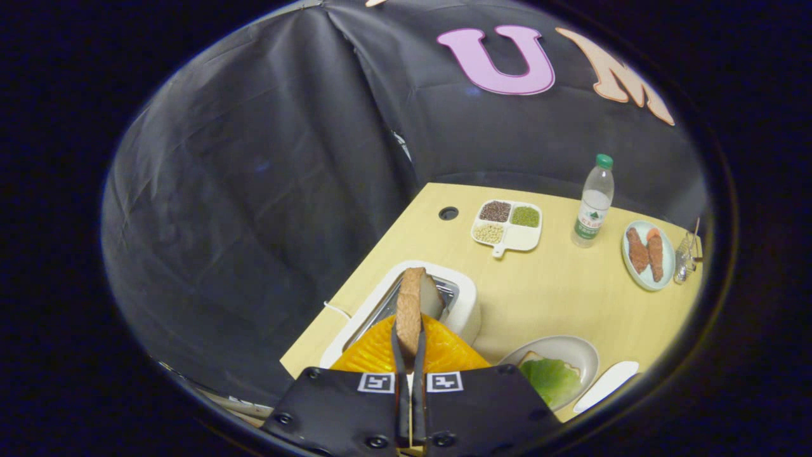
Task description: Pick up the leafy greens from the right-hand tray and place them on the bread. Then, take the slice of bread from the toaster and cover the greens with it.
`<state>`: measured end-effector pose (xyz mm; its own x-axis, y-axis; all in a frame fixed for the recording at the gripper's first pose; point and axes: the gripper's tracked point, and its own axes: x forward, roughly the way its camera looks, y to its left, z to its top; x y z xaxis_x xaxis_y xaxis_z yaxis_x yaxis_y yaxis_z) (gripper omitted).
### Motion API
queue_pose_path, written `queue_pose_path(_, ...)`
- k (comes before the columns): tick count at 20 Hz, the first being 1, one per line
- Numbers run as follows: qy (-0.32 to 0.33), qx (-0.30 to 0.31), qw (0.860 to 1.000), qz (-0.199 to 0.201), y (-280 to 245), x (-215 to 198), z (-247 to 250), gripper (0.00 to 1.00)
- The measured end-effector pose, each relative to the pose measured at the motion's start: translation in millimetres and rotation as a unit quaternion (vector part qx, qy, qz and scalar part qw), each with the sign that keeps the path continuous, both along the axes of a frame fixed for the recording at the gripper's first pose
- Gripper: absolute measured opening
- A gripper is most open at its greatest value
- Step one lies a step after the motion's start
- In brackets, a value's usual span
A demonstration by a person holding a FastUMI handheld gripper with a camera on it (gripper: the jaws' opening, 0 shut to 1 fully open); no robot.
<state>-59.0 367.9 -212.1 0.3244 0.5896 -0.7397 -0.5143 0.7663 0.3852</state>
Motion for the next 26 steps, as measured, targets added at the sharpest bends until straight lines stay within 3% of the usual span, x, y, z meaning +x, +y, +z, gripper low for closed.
queue_pose_path(9, 0.004, 0.066, 0.996, -0.065, -47, 8, 22, 0.04)
queue_pose_path(26, 0.042, 0.024, 0.99, -0.13, -140, 4, -54, 0.04)
